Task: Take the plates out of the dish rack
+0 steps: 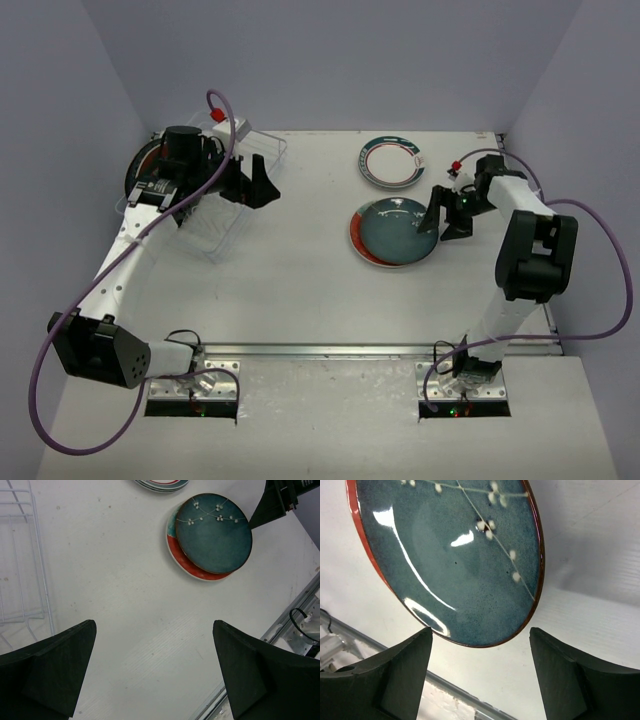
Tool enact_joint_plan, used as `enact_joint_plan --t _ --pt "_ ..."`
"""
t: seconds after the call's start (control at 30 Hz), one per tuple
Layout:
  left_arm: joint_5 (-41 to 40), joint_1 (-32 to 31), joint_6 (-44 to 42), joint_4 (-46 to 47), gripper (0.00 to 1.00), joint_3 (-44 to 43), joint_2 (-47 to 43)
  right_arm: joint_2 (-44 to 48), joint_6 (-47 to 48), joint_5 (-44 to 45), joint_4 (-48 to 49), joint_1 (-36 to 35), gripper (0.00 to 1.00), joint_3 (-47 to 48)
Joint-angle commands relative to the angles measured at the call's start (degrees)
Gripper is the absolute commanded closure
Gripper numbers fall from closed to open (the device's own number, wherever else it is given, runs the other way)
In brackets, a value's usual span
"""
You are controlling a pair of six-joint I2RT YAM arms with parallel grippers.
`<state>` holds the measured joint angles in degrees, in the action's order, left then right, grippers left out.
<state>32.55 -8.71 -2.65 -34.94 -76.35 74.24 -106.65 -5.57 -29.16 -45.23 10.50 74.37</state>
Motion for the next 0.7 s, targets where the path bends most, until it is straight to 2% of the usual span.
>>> enact_joint_plan --t 0.0,0.57,0.67 --pt "-0.2 -0.3 -1.0 1.0 0.00 -2.7 -0.9 0.6 1.4 3.7 0.1 -2.2 0.22 2.1" --pt "-2.2 -0.3 -1.9 -0.6 0.00 -4.6 -1.2 -1.2 -0.8 3.5 1.2 -9.5 0.21 3.8" --pt "-8.4 -0.3 -1.3 0.0 0.00 -4.8 -1.8 -1.4 -1.2 0.5 1.3 -10.1 0.22 3.7"
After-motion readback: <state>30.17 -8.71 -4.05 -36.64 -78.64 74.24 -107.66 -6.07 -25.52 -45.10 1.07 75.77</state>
